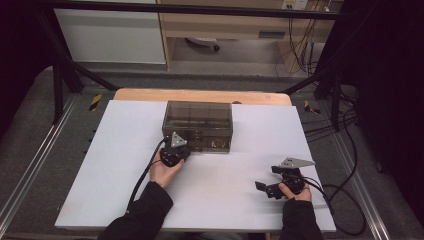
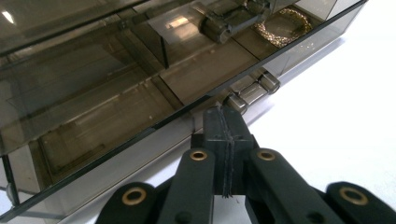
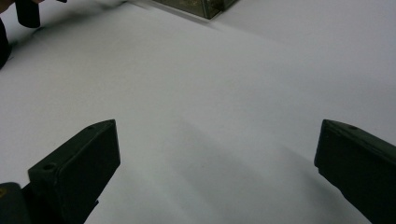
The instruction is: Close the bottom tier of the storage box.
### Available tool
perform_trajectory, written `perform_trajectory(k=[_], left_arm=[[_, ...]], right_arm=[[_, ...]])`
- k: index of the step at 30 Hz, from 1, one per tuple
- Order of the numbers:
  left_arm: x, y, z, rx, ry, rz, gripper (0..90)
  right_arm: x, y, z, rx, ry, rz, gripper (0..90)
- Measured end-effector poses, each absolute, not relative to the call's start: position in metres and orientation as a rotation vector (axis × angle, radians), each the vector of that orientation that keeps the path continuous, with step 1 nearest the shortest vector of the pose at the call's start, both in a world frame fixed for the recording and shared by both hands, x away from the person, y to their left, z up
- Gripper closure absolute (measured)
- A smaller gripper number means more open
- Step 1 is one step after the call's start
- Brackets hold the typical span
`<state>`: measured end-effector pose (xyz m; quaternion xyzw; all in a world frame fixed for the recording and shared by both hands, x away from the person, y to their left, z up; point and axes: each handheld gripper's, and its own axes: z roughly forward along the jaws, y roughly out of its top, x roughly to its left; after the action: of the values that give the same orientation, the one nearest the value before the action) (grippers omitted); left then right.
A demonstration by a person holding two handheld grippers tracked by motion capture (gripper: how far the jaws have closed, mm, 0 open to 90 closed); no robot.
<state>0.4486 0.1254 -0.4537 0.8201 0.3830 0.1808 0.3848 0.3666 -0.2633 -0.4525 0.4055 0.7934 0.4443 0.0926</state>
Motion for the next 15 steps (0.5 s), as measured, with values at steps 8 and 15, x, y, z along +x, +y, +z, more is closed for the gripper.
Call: perform_trajectory(k=[8, 15], left_arm=[[0.4516, 0.1248, -0.4524, 2.083, 0.980, 0.464, 89.7], [0.4545, 0.1235, -0.4514, 2.082, 0.985, 0.472, 89.7]], right_arm=[[0.3667, -0.2634, -0.4525, 1.201, 2.355, 1.320, 0.7], [0.3666, -0.2634, -0.4524, 1.201, 2.355, 1.322, 0.7]])
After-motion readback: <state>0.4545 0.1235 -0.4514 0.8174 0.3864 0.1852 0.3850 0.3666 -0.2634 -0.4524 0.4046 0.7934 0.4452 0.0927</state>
